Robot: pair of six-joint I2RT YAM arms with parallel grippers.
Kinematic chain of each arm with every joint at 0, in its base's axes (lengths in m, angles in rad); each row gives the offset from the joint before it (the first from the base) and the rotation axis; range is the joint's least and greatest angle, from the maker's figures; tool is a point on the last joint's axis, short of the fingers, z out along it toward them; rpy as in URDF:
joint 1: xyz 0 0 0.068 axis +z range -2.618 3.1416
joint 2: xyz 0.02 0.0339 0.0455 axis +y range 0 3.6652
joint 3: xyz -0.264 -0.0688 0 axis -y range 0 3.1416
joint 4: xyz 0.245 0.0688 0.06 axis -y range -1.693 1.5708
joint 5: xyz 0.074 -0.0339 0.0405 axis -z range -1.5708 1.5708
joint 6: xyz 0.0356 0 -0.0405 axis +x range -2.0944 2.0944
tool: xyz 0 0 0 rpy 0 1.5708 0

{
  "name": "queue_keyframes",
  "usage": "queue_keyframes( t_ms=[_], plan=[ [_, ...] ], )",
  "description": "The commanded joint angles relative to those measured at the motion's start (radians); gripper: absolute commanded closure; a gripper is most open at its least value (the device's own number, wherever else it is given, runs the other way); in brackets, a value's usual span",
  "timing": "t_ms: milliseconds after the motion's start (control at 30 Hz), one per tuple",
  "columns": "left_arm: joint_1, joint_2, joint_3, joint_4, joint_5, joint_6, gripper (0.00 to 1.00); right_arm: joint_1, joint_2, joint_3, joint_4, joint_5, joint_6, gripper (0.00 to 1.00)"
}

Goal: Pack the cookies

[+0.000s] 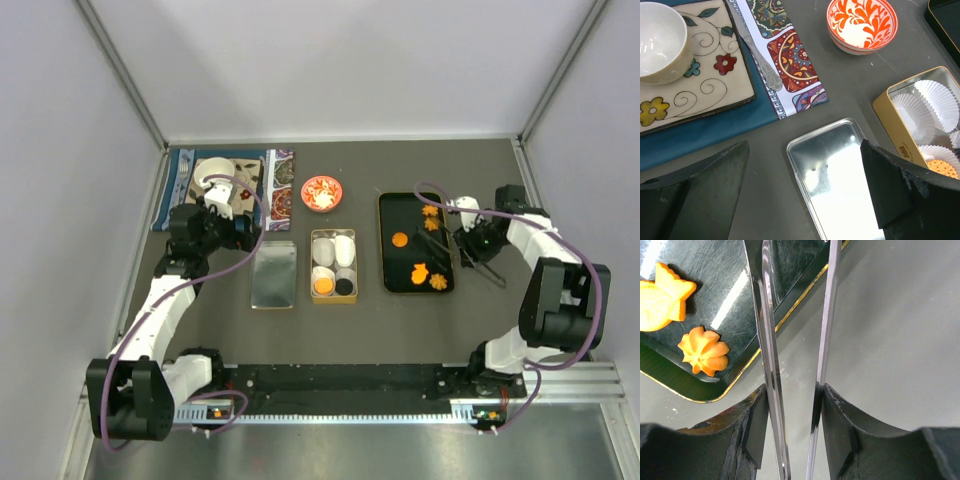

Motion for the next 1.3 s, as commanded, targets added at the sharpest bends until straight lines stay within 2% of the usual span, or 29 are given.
queue_keyframes(
  t_ms=[0, 633, 867, 1000, 1267],
  plan=[
    [-0.003, -0.01, 0.004, 0.021, 0.009, 0.009, 0.01, -0.012, 0.024, 0.022, 0.025, 0.005, -0.011, 0.55],
    [-0.003, -0.003, 0.001, 0.023, 0.011, 0.011, 0.01, -0.012, 0.129, -0.09, 0.216, 0.038, 0.028, 0.54],
    [-0.003, 0.0, 0.001, 0.023, 0.008, 0.014, 0.01, -0.012, 0.126, -0.093, 0.216, 0.041, 0.028, 0.54],
    [-0.003, -0.001, 0.001, 0.023, 0.009, 0.014, 0.01, -0.012, 0.107, -0.093, 0.206, 0.034, 0.029, 0.58],
    [-0.003, -0.001, 0.003, 0.023, 0.009, 0.012, 0.01, -0.012, -0.003, -0.041, 0.076, -0.037, 0.045, 0.6]
  ],
)
